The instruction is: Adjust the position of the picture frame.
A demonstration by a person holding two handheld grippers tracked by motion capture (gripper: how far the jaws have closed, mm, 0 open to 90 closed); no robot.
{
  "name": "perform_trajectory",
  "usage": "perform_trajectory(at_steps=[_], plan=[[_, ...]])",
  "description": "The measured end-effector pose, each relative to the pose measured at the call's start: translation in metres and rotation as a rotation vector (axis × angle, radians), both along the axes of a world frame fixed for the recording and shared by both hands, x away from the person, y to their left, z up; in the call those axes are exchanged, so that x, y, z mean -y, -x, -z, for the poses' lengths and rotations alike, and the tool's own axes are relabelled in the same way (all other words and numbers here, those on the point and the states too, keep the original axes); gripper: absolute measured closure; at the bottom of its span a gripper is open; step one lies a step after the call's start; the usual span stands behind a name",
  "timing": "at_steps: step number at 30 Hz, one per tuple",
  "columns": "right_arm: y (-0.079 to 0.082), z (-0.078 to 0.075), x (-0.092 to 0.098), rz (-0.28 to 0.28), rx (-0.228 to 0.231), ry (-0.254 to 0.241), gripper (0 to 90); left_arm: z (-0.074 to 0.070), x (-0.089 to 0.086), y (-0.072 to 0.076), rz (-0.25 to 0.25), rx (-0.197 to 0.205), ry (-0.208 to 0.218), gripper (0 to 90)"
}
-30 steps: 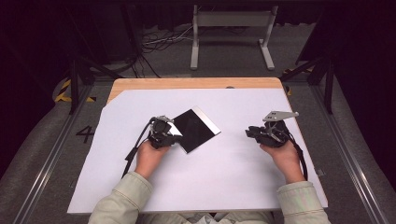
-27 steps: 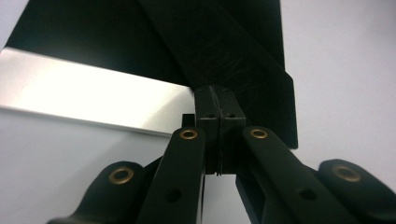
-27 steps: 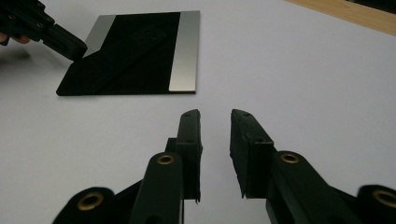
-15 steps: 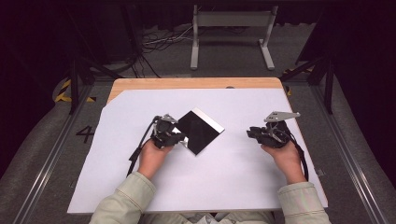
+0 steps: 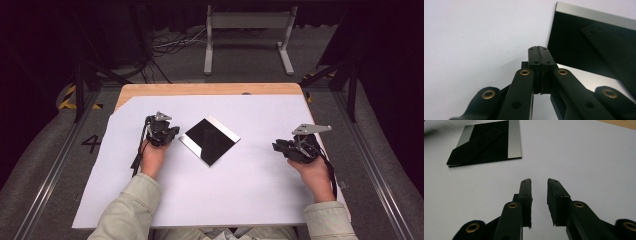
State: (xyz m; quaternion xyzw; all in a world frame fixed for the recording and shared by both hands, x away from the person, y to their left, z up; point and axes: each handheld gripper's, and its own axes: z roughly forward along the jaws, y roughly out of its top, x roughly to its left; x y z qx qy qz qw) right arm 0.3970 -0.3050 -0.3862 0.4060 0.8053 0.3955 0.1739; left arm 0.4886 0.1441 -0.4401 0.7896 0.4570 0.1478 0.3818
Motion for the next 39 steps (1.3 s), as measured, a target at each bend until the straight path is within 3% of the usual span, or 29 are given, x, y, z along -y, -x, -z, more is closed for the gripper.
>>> perform_trajectory(at_steps=[7, 17, 27, 30, 36, 39], plan=[[0.004, -0.001, 0.007, 0.018, 0.004, -0.006, 73.7, 0.009, -0.003, -0.005, -0.003, -0.080, 0.026, 89.9], [0.000, 0.000, 0.001, 0.001, 0.002, 0.002, 73.0, 0.009, -0.005, -0.004, 0.017, -0.124, 0.075, 90.0], [-0.003, 0.001, -0.001, -0.004, -0.005, -0.005, 72.3, 0.006, 0.001, 0.001, 0.102, -0.196, 0.085, 90.0], [-0.004, 0.000, -0.002, -0.007, -0.003, -0.006, 72.3, 0.005, 0.005, 0.004, 0.129, -0.212, 0.076, 90.0], [-0.006, 0.000, -0.005, -0.019, -0.001, -0.004, 72.2, 0.001, 0.024, 0.015, 0.218, -0.213, 0.002, 90.0], [-0.006, 0.000, -0.006, -0.021, 0.002, -0.004, 72.2, 0.000, 0.030, 0.018, 0.251, -0.220, -0.009, 90.0]])
